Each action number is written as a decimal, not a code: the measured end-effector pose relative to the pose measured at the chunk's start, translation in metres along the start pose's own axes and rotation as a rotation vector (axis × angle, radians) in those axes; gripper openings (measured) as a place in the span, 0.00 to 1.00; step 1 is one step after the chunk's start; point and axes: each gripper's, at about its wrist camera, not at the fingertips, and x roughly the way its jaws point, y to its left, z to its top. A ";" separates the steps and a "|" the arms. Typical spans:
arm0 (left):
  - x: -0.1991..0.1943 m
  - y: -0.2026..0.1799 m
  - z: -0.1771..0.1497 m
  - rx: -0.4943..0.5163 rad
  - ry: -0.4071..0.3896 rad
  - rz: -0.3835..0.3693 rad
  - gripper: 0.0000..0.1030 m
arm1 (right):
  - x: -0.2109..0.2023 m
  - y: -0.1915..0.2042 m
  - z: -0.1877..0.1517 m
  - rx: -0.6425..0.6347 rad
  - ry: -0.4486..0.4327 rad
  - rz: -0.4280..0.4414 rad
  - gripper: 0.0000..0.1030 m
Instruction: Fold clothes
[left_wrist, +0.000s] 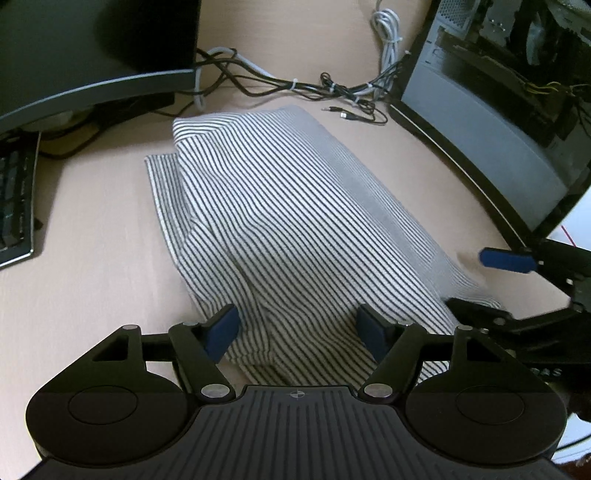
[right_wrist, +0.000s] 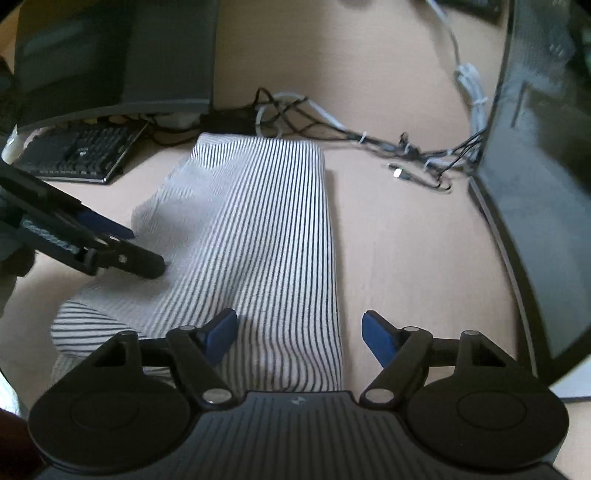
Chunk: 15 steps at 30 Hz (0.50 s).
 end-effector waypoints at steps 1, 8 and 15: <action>-0.002 0.001 0.000 0.000 -0.004 0.000 0.74 | 0.000 0.003 -0.001 -0.007 0.013 -0.007 0.73; -0.024 0.016 -0.006 -0.022 -0.050 -0.001 0.79 | -0.003 0.018 0.003 -0.074 0.030 -0.069 0.76; -0.033 0.028 -0.009 -0.041 -0.066 -0.027 0.83 | -0.014 0.044 -0.003 -0.033 0.075 -0.008 0.65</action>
